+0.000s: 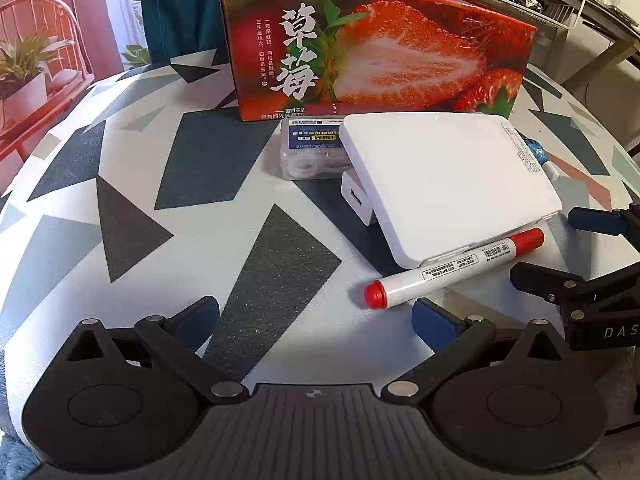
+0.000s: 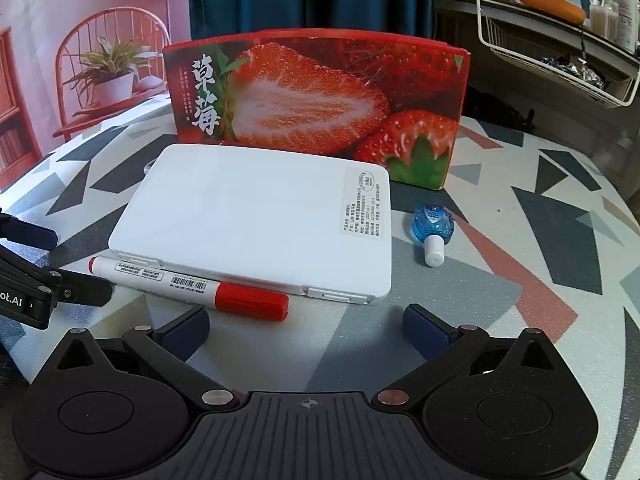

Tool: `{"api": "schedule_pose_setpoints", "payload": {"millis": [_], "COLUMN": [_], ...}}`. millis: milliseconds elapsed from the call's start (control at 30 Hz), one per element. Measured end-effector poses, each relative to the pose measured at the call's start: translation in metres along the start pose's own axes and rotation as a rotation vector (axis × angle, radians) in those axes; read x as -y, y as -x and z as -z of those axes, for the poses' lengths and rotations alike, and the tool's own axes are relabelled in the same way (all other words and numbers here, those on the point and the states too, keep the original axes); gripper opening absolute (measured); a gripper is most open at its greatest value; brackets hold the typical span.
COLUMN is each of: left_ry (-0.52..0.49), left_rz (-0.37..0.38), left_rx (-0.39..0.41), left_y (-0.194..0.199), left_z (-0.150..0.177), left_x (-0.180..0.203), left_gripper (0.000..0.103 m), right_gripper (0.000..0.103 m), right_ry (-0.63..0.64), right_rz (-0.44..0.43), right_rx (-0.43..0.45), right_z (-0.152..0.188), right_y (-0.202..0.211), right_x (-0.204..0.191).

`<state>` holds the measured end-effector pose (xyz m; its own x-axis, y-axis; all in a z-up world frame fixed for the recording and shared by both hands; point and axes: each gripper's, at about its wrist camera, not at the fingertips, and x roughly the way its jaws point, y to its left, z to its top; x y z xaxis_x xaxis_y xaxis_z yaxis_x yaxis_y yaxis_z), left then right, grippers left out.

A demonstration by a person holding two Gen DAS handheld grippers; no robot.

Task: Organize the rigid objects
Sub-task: 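Grasp the red-capped white marker with the left gripper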

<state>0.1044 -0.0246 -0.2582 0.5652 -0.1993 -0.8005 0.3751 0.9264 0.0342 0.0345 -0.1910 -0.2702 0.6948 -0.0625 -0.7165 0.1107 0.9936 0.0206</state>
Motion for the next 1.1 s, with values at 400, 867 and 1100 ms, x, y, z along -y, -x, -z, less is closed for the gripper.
{"api": "schedule_pose_setpoints", "payload": {"millis": [400,867,1100], "left_ry": [0.001,-0.041,-0.024], "left_rz": [0.084,0.192,0.211], "left_rx": [0.052,0.092,0.098], "left_y": [0.007,0.004,0.004], "left_z": [0.001,0.000,0.001], "left_x": [-0.001,0.006,0.004], "left_gripper": [0.076,0.046,0.039], "right_gripper": [0.079,0.053,0.039], "right_ry": [0.071,0.075,0.064], "right_rz": [-0.085,-0.105,-0.104], "right_rx": [0.007,0.027,0.028], "right_z": [-0.001,-0.002,-0.002], "right_y": [0.005,0.008,0.008], "right_x": [-0.017,-0.018,-0.016]}}
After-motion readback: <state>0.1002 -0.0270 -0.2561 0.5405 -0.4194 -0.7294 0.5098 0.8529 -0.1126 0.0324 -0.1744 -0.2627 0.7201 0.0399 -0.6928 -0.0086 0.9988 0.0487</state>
